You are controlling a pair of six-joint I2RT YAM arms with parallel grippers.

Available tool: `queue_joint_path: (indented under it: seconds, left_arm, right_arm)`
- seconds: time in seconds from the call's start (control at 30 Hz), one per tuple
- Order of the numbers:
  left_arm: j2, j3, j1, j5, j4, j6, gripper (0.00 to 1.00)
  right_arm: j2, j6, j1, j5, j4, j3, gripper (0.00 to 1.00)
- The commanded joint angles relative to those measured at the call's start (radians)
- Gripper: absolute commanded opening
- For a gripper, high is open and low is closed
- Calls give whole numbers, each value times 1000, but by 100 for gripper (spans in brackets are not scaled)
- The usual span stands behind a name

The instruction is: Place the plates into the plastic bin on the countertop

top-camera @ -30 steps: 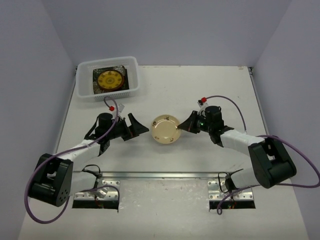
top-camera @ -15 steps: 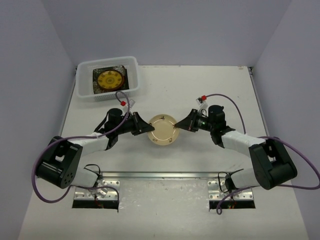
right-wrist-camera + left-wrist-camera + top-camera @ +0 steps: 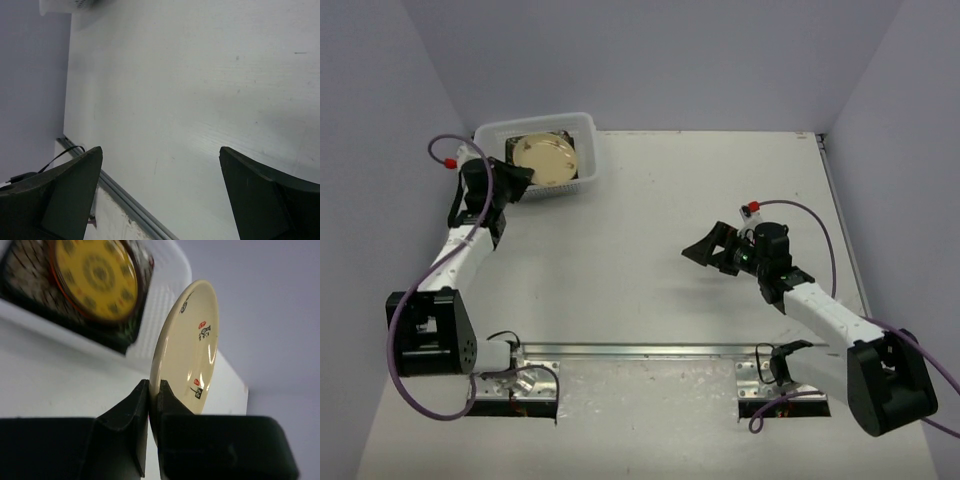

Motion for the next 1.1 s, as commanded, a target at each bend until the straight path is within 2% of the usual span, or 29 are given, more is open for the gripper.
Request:
queue_joint_path:
  seconds: [0.0, 0.1, 0.17, 0.3, 0.4, 0.47, 0.53, 0.57, 0.63, 0.67, 0.7, 0.93, 1.0, 1.07]
  left_arm:
    - [209, 227, 70, -172, -74, -46, 0]
    - [407, 437, 120, -156, -167, -16, 0]
    - [476, 564, 131, -149, -224, -1, 0]
    - [589, 676, 134, -108, -267, 33, 2]
    - [602, 689, 132, -104, -263, 34, 11]
    - [604, 688, 133, -93, -255, 49, 30]
    - [602, 690, 131, -78, -252, 69, 61]
    - [601, 691, 128, -77, -253, 80, 72]
    - [598, 691, 124, -79, -256, 92, 83]
    - [595, 692, 121, -82, -260, 106, 97]
    - [596, 698, 118, -86, -277, 117, 100]
    - [588, 701, 102, -180, -371, 168, 100]
    - [542, 686, 95, -192, -394, 194, 100]
    - [431, 623, 58, -192, -396, 260, 100]
  right_arm:
    - [-56, -32, 0, 27, -57, -45, 99]
    - [-74, -39, -1, -7, -63, -59, 99]
    - [-84, -49, -1, -9, -77, -61, 99]
    - [-110, -65, 0, 23, -100, -54, 99]
    - [-98, -75, 0, 18, -115, -30, 99]
    - [-93, -82, 0, 13, -121, -23, 99]
    - [-89, -91, 0, 11, -111, -25, 99]
    - [-82, -92, -1, 10, -110, -25, 99]
    - [-71, -96, 0, 8, -113, -21, 99]
    - [-68, -99, -1, 7, -116, -17, 99]
    - [-66, -101, 0, 8, -121, -15, 99]
    - [-79, -133, 0, 36, -187, 32, 99]
    - [-93, -159, 1, 50, -235, 61, 99]
    - [-115, -221, 4, 91, -367, 126, 99]
